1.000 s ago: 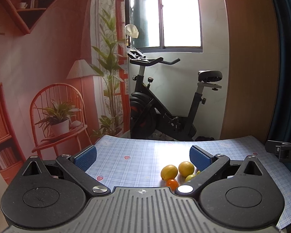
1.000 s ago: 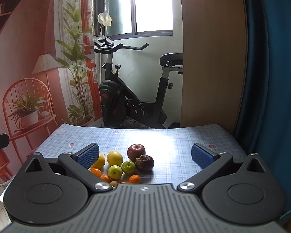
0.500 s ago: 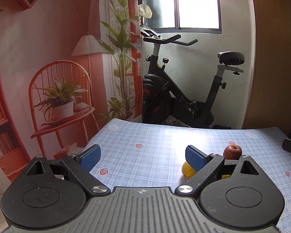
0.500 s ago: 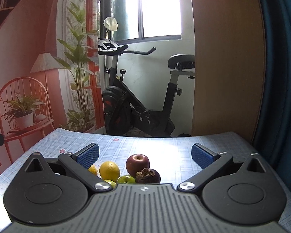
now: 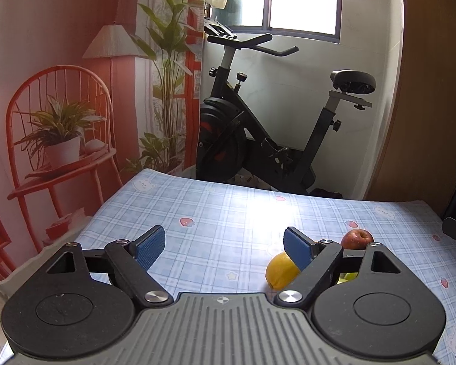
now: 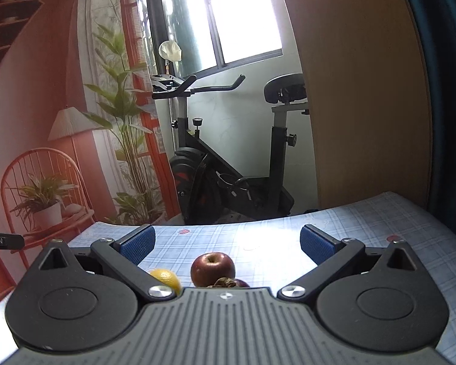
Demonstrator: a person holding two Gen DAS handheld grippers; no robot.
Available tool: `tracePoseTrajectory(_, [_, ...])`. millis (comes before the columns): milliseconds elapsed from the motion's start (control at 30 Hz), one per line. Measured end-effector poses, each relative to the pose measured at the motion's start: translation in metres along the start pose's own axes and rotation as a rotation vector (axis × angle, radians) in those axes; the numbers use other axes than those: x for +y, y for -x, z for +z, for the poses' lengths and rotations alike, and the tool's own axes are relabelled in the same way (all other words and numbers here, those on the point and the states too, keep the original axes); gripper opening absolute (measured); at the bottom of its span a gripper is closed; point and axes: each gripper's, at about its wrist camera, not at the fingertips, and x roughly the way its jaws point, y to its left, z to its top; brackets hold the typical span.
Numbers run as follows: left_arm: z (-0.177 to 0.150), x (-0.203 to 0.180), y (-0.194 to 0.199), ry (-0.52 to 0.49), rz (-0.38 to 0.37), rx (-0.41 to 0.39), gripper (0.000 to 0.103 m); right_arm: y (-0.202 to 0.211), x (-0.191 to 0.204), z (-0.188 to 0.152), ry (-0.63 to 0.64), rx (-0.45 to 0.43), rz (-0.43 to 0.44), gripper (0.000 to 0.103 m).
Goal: Organize fruits
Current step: 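Move both grippers forward toward the dark purple mangosteen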
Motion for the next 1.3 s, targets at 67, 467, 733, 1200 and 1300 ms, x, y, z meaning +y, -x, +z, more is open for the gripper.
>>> tracePoseTrajectory(67, [0.003, 0.000, -0.005, 0.006, -0.014, -0.020, 0.086, -0.007, -0.004, 0.002, 0.004, -0.008, 0.018, 0.103])
tracePoseTrajectory(467, [0.014, -0.028, -0.046, -0.062, -0.014, 0.012, 0.084, -0.052, -0.016, -0.014, 0.112, 0.118, -0.033, 0.103])
tracePoseTrajectory(733, [0.003, -0.056, -0.070, -0.159, -0.140, 0.047, 0.071, -0.060, -0.044, -0.030, 0.063, 0.220, 0.014, 0.103])
tracePoseTrajectory(1200, [0.002, -0.084, -0.106, -0.116, -0.371, 0.186, 0.053, -0.083, -0.043, -0.047, 0.135, 0.347, 0.167, 0.083])
tracePoseTrajectory(1300, [-0.002, -0.097, -0.113, -0.130, -0.397, 0.215, 0.042, -0.089, -0.041, -0.053, 0.155, 0.369, 0.191, 0.075])
